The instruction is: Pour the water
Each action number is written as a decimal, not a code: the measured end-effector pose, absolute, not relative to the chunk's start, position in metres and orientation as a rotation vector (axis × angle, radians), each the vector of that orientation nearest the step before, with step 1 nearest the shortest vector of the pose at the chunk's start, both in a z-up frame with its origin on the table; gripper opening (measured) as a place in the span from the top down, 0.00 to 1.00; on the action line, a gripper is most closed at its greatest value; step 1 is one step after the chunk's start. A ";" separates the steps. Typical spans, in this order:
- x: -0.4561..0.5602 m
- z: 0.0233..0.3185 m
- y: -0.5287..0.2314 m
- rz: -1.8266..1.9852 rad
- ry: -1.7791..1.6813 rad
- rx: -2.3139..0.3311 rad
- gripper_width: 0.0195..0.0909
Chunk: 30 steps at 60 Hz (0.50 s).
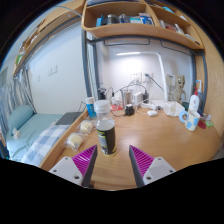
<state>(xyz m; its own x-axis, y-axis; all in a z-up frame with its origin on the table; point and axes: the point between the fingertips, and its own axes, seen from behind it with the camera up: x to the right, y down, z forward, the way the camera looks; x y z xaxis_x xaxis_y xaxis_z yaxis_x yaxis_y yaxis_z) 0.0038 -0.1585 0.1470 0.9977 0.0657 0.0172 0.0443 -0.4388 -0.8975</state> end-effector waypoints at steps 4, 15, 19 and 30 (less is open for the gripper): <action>-0.003 0.146 -0.140 0.029 -0.082 -2.000 0.38; -0.012 0.147 -0.089 -0.012 -0.073 -1.942 0.38; -0.019 0.149 -0.074 -0.026 -0.064 -1.908 0.38; -0.029 0.141 -0.048 -0.064 -0.083 -1.779 0.63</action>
